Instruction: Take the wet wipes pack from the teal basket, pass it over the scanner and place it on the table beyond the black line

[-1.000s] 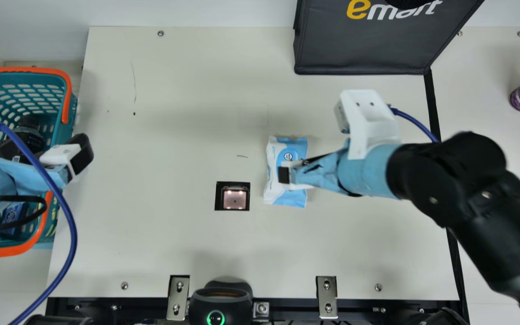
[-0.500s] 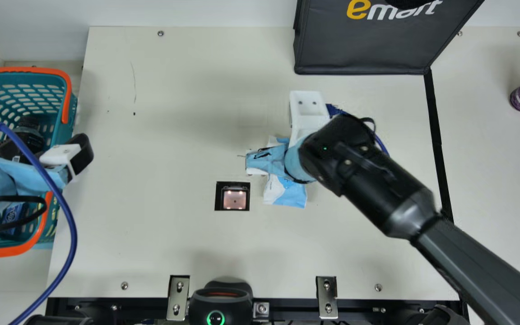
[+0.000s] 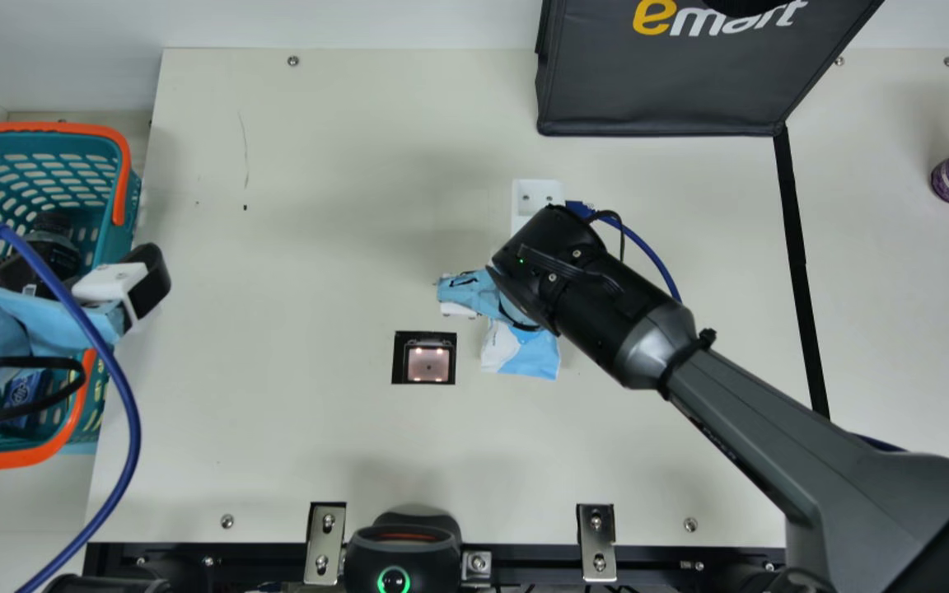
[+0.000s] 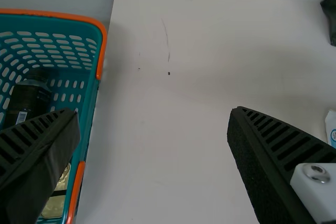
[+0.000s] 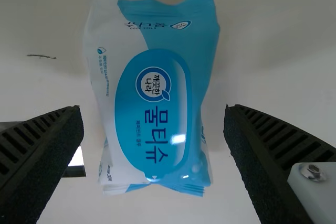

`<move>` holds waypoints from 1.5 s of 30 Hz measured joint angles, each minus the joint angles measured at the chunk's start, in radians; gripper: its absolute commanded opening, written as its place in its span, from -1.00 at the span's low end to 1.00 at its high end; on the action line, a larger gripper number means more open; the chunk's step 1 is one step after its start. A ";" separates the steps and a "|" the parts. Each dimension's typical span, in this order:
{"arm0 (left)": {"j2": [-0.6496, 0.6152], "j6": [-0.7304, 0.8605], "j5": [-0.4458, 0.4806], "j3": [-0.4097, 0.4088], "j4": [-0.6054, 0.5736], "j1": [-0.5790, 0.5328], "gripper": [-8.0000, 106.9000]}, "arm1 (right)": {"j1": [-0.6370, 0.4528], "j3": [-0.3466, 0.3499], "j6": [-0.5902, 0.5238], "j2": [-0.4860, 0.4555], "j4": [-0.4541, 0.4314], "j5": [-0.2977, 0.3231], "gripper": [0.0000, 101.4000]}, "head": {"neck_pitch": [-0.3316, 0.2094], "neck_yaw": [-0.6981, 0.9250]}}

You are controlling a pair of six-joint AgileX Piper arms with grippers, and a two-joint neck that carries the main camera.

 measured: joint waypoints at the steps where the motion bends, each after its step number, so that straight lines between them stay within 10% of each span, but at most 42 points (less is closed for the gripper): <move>1: 0.000 0.000 0.000 0.000 0.000 0.000 0.71 | -0.001 0.003 0.000 0.007 0.009 -0.006 0.87 | 0.000 0.000; 20: 0.000 0.000 0.000 0.000 0.000 0.000 0.71 | -0.038 0.060 -0.004 0.077 0.052 -0.114 0.87 | 0.000 0.000; 34: 0.000 0.000 0.000 0.000 0.000 0.000 0.71 | -0.033 0.073 0.000 0.076 0.055 -0.129 -0.97 | 0.000 0.000; 45: 0.000 0.000 0.000 0.000 0.000 0.000 0.71 | -0.029 0.033 -0.027 0.049 0.030 -0.063 -1.00 | 0.000 0.000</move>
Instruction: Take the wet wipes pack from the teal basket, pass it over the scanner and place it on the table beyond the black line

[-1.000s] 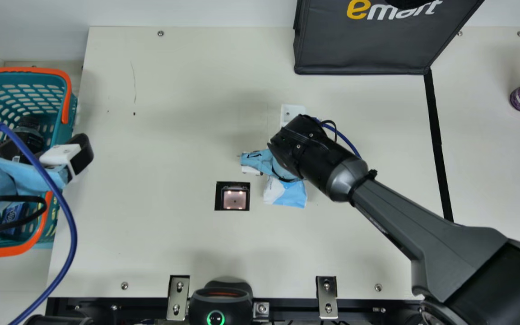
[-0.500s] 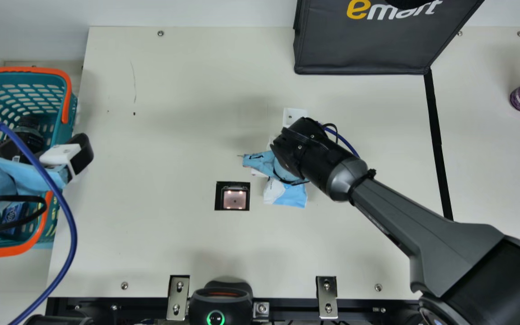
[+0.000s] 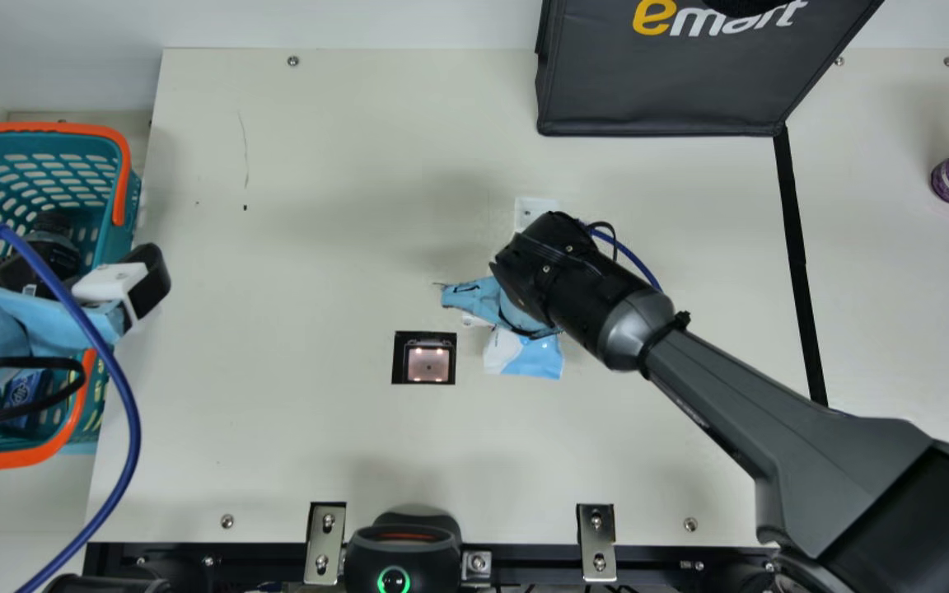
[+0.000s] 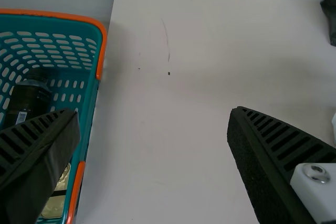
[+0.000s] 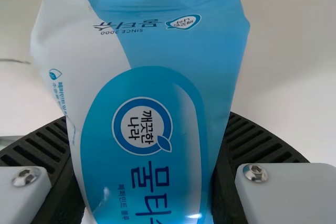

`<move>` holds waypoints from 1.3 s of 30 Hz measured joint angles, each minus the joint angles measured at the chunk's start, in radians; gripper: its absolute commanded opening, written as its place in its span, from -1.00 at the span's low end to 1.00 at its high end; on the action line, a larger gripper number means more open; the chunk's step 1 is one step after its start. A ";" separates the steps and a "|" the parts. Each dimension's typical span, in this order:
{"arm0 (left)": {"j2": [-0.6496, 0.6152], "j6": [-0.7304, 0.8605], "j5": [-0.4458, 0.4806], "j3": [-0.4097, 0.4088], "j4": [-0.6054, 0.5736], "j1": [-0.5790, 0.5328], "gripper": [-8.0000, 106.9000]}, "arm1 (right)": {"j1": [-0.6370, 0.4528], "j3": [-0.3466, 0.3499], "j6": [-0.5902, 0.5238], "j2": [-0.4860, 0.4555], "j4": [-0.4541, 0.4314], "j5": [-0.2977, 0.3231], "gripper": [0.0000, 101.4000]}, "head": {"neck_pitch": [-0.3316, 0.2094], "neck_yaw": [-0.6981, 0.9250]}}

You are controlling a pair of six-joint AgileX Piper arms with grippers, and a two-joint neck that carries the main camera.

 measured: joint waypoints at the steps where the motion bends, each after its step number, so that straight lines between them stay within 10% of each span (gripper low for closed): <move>1: 0.000 0.000 0.000 0.000 0.000 0.000 0.71 | -0.002 -0.007 -0.007 -0.005 -0.002 0.009 -1.00 | 0.000 0.000; 11: 0.000 0.000 0.000 0.000 0.000 0.000 0.71 | -0.019 -0.062 -0.064 -0.038 0.001 0.064 -1.00 | 0.000 0.000; 21: 0.000 0.000 0.000 0.000 0.000 0.000 0.71 | -0.095 0.002 -0.168 -0.112 0.063 -0.011 -1.00 | 0.000 -0.186; 29: 0.000 0.000 0.000 0.000 0.000 0.000 0.71 | -0.270 0.135 -0.432 -0.256 0.200 -0.073 -1.00 | 0.000 -0.345; 39: 0.000 0.000 0.000 0.000 0.000 0.000 0.71 | -0.611 0.180 -0.921 -0.375 0.404 0.038 -1.00 | 0.000 -0.345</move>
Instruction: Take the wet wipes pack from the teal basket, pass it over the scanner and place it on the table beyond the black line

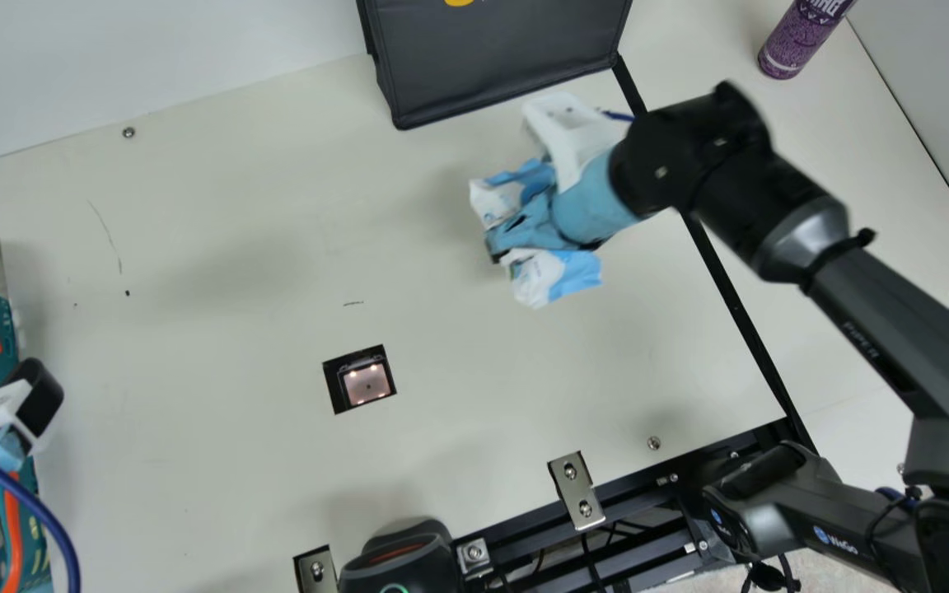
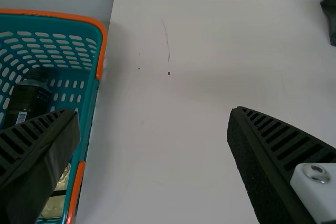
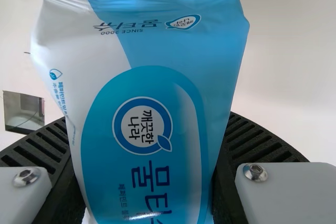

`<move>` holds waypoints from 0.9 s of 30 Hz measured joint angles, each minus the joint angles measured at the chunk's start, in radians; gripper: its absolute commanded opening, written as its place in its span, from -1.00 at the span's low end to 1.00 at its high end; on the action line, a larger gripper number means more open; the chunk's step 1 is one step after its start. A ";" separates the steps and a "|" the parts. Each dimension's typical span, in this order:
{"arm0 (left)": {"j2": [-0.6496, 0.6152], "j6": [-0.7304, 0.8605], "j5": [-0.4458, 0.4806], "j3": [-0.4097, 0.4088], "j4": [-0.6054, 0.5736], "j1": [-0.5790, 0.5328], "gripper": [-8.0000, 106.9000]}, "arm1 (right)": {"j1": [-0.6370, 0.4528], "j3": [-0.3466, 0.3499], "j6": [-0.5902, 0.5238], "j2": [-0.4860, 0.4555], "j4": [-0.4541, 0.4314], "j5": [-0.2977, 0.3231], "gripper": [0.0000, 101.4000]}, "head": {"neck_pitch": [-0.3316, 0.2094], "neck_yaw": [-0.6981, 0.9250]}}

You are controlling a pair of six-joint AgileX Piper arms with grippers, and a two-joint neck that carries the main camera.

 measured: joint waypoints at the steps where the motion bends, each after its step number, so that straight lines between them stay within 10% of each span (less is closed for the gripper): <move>1: 0.000 0.000 0.000 0.000 0.000 0.000 0.71 | -0.032 -0.006 -0.053 0.003 0.013 0.011 -1.00 | 0.000 0.000; 15: 0.000 0.000 0.000 0.000 0.000 0.000 0.71 | -0.488 -0.207 -0.640 0.178 -0.015 0.092 -1.00 | 0.000 0.000; 27: 0.000 0.000 0.000 0.000 0.000 0.000 0.71 | -0.567 -0.370 -0.741 0.359 -0.058 0.024 -1.00 | 0.000 0.000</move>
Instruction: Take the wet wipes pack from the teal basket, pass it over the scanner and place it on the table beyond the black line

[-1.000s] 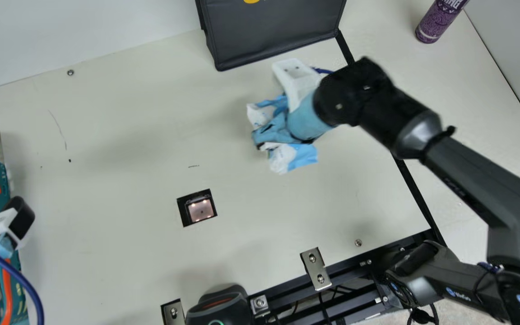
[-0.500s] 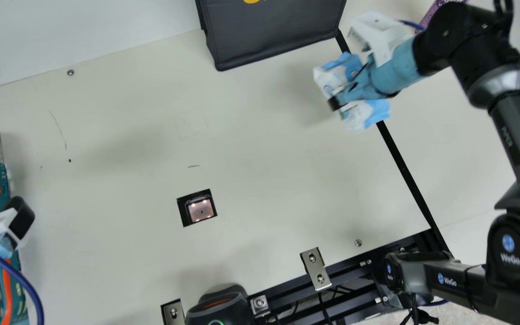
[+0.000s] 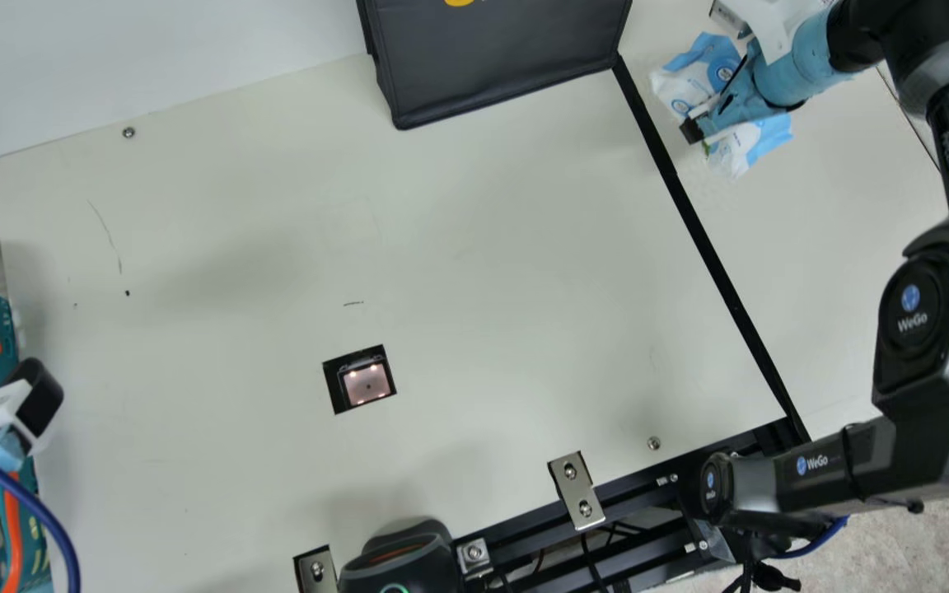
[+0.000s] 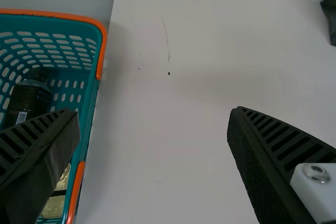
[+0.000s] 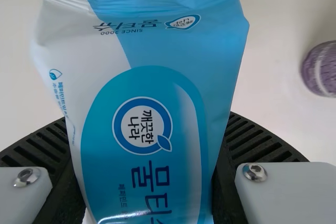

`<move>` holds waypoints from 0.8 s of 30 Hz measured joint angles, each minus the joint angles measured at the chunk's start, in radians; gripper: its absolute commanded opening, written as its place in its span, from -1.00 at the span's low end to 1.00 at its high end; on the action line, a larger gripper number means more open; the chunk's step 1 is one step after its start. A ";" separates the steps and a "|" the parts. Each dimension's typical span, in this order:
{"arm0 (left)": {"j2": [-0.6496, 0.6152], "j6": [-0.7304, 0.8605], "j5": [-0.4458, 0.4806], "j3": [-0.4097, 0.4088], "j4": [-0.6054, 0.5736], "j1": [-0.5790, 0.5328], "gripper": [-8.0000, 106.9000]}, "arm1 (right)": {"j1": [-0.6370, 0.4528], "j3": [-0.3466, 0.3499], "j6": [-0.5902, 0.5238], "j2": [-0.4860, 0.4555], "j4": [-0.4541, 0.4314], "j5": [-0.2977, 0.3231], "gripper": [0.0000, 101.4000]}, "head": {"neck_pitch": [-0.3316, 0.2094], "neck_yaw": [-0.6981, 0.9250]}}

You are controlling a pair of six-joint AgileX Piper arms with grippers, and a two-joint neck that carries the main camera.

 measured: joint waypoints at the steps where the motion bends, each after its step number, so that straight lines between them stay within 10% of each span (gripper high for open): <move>1: 0.000 0.000 0.000 0.000 0.000 0.000 0.71 | -0.001 -0.014 0.007 0.015 -0.002 -0.002 -1.00 | 0.000 0.000; 24: 0.000 0.000 0.000 0.000 0.000 0.000 0.71 | 0.009 -0.139 0.127 0.206 0.008 -0.093 -1.00 | 0.000 0.000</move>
